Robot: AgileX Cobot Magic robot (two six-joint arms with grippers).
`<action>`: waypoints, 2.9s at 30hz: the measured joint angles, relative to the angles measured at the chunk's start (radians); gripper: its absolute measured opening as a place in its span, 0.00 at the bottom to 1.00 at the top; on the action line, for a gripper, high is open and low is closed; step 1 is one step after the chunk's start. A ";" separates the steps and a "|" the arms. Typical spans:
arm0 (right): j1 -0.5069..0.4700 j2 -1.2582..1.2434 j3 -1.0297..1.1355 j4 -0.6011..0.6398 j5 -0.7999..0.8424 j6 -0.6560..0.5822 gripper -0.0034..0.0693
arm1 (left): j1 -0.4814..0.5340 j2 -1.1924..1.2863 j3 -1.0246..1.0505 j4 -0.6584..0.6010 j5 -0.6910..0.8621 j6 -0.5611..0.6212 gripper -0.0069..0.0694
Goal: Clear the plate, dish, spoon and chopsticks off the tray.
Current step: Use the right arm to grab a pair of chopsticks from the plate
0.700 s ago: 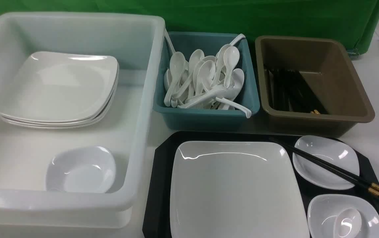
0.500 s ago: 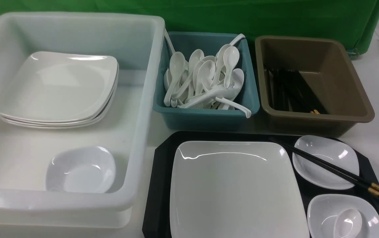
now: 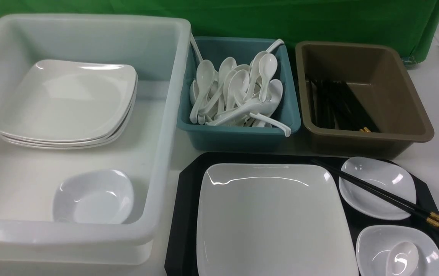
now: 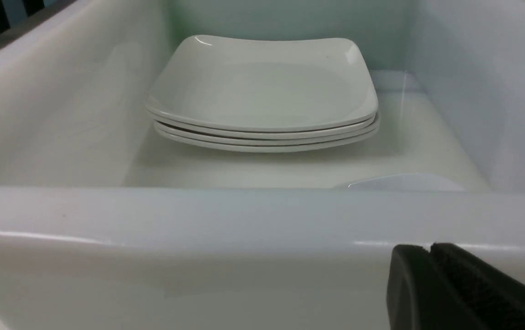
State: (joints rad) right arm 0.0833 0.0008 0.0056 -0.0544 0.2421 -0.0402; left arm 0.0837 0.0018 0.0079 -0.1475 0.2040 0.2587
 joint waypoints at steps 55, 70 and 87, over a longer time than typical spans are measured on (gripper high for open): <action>0.168 0.471 -0.438 0.126 0.095 0.122 0.31 | -0.641 0.849 -0.620 -0.211 0.153 0.106 0.11; 0.117 1.541 -1.133 0.091 0.620 -0.383 0.47 | -0.641 0.621 -0.620 -0.248 0.283 0.266 0.11; 0.060 1.832 -1.217 0.091 0.515 -0.480 0.70 | -0.641 0.603 -0.620 -0.248 0.267 0.286 0.11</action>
State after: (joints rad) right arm 0.1431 1.8325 -1.2111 0.0361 0.7567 -0.5204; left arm -0.5576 0.6051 -0.6118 -0.3960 0.4705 0.5446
